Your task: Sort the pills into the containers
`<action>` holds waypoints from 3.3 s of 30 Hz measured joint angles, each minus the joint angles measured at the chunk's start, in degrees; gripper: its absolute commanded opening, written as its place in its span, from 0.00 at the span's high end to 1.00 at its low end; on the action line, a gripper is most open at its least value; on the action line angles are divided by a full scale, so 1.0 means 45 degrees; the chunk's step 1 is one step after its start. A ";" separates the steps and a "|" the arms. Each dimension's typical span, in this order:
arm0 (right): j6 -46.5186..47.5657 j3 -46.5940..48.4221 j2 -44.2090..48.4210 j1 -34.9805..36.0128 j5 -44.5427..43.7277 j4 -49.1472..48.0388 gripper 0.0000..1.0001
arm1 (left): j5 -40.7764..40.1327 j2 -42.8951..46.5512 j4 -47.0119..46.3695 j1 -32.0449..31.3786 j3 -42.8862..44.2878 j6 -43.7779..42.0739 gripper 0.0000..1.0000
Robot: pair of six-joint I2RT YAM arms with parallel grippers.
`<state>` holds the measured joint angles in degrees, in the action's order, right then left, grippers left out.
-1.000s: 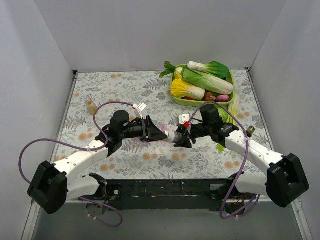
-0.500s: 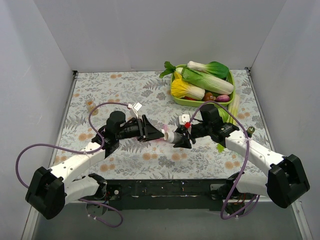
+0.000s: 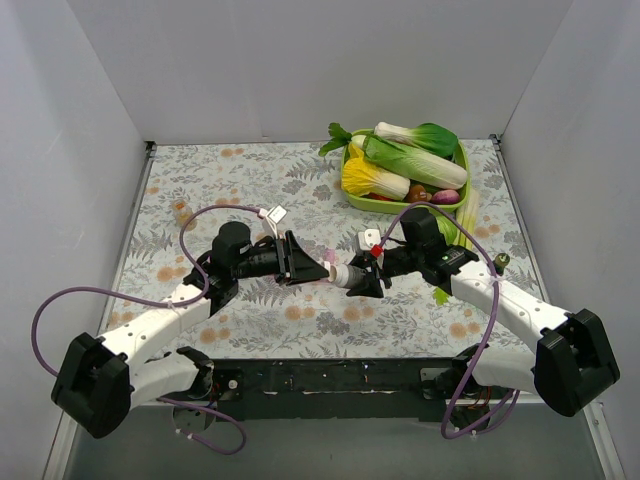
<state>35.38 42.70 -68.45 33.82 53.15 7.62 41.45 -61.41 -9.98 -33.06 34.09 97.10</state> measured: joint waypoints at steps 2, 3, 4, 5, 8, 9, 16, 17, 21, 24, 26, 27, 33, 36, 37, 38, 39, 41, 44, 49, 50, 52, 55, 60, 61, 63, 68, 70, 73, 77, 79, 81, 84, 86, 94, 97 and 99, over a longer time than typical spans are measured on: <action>-0.0005 0.0000 0.0000 0.0000 0.0034 0.0000 0.97 | 0.0204 -0.0083 -0.0131 0.0000 0.0000 0.0049 0.87; -0.0010 0.0000 0.0000 0.0000 0.0044 0.0000 0.97 | 0.0301 -0.0121 -0.0180 0.0000 0.0000 0.0063 0.88; -0.0015 0.0000 0.0000 0.0000 0.0049 0.0000 0.97 | 0.0374 -0.0160 -0.0228 0.0000 0.0000 0.0073 0.87; -0.0029 0.0000 0.0000 0.0000 0.0058 0.0000 0.97 | 0.0437 -0.0209 -0.0267 0.0000 0.0000 0.0083 0.88; -0.0097 0.0005 0.0000 0.0000 0.0126 -0.0005 0.97 | 0.0583 -0.0393 -0.0282 -0.0015 0.0000 0.0102 0.88; -0.0107 0.0005 0.0000 0.0000 0.0131 -0.0005 0.97 | 0.0597 -0.0452 -0.0282 -0.0015 0.0000 0.0102 0.88; -0.0301 0.0019 -0.0117 0.0053 -0.0073 -0.0010 0.98 | 0.0427 -0.0665 -0.0277 -0.0131 0.0000 0.0151 0.89; -0.0355 0.0024 -0.0146 0.0087 -0.0175 -0.0010 0.98 | 0.0364 -0.0665 -0.0272 -0.0155 0.0000 0.0155 0.89; -0.0510 0.0136 -0.0374 0.0194 -0.0593 -0.0010 0.98 | 0.0087 -0.0661 -0.0267 -0.0209 0.0005 0.0204 0.89; -0.0583 0.0228 -0.0491 0.0262 -0.0826 -0.0015 0.98 | -0.0107 -0.0661 -0.0267 -0.0219 0.0005 0.0262 0.89; -0.0607 0.0253 -0.0510 0.0311 -0.0991 -0.0015 0.98 | -0.0214 -0.0661 -0.0253 -0.0219 0.0005 0.0306 0.89; -0.0631 0.0267 -0.0510 0.0350 -0.1093 -0.0015 0.98 | -0.0272 -0.0661 -0.0233 -0.0228 0.0005 0.0321 0.89; -0.0641 0.0549 -0.0714 0.0554 -0.1724 0.0287 0.99 | -0.0826 -0.0685 0.0452 -0.0325 0.0277 0.0238 0.91; -0.0612 0.0636 -0.0733 0.0651 -0.2108 0.0432 0.98 | -0.1132 -0.0831 0.1277 -0.0413 0.0772 -0.0029 0.91; -0.0573 0.0661 -0.0733 0.0690 -0.2283 0.0491 0.98 | -0.1219 -0.0884 0.1569 -0.0437 0.0967 -0.0151 0.91; -0.0529 0.0680 -0.0729 0.0724 -0.2404 0.0515 0.99 | -0.1297 -0.0928 0.1904 -0.0461 0.1171 -0.0291 0.92; -0.0515 0.0709 -0.0729 0.0758 -0.2497 0.0554 0.99 | -0.1365 -0.0967 0.2225 -0.0486 0.1365 -0.0427 0.92; -0.0476 0.0753 -0.0729 0.0826 -0.2701 0.0607 0.99 | -0.1457 -0.1073 0.2793 -0.0520 0.1719 -0.0690 0.92; -0.0457 0.0801 -0.0724 0.0855 -0.2866 0.0675 0.99 | -0.1525 -0.1214 0.3463 -0.0525 0.2103 -0.1010 0.92; -0.0432 0.0884 -0.0670 0.0874 -0.3041 0.0986 0.99 | -0.1666 -0.1345 0.4313 -0.0568 0.2550 -0.1452 0.92; -0.0427 0.0899 -0.0656 0.0894 -0.3070 0.1039 0.99 | -0.1695 -0.1360 0.4469 -0.0578 0.2637 -0.1515 0.92; -0.0427 0.0933 -0.0627 0.0918 -0.3075 0.1141 0.99 | -0.1734 -0.1384 0.4668 -0.0602 0.2783 -0.1608 0.92; -0.0457 0.0996 -0.0622 0.0913 -0.2987 0.1258 0.99 | -0.1666 -0.1389 0.4658 -0.0602 0.2817 -0.1588 0.92; -0.0525 0.1020 -0.0622 0.0879 -0.2715 0.1350 0.99 | -0.1394 -0.1389 0.4303 -0.0597 0.2667 -0.1336 0.92; -0.0539 0.1020 -0.0622 0.0869 -0.2676 0.1360 0.99 | -0.1336 -0.1384 0.4163 -0.0597 0.2594 -0.1287 0.92; -0.0544 0.1025 -0.0622 0.0845 -0.2618 0.1389 0.99 | -0.1205 -0.1384 0.3934 -0.0597 0.2472 -0.1151 0.92; -0.0583 0.1035 -0.0622 0.0840 -0.2501 0.1433 0.99 | -0.1010 -0.1379 0.3628 -0.0593 0.2336 -0.1044 0.92; -0.0627 0.1044 -0.0622 0.0835 -0.2458 0.1438 0.99 | -0.0976 -0.1379 0.3599 -0.0593 0.2336 -0.1054 0.92; -0.0845 0.1064 -0.0661 0.0831 -0.2341 0.1452 0.99 | -0.0991 -0.1379 0.3677 -0.0602 0.2341 -0.1205 0.91; -0.1117 0.1073 -0.0903 0.0831 -0.2030 0.1559 0.99 | -0.1103 -0.1384 0.4148 -0.0675 0.2424 -0.1719 0.92; -0.1224 0.1122 -0.1039 0.0840 -0.1841 0.1671 0.99 | -0.1180 -0.1409 0.4517 -0.0748 0.2550 -0.2069 0.91; -0.1394 0.1161 -0.1141 0.0835 -0.1651 0.1715 0.99 | -0.1195 -0.1452 0.4809 -0.0767 0.2730 -0.2409 0.91; -0.1739 0.1161 -0.1234 0.0821 -0.1297 0.1705 0.99 | -0.1112 -0.1452 0.4983 -0.0767 0.2798 -0.2681 0.91; -0.2045 0.1161 -0.1316 0.0801 -0.1064 0.1695 0.99 | -0.1001 -0.1452 0.4979 -0.0767 0.2793 -0.2735 0.90; -0.3643 0.1098 -0.1710 0.0495 0.0374 0.1219 0.99 | -0.0593 -0.1360 0.4721 -0.0695 0.2686 -0.3186 0.87; -0.4410 0.0933 -0.1821 0.0398 0.1083 0.0699 0.99 | -0.0359 -0.1273 0.4663 -0.0675 0.2686 -0.3721 0.85; -0.4862 0.0806 -0.1919 0.0379 0.1486 0.0330 0.99 | -0.0141 -0.1243 0.4702 -0.0641 0.2701 -0.4206 0.85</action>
<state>13.50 46.33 -77.08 35.53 59.83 9.10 40.82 -67.00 11.18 -35.94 46.24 78.17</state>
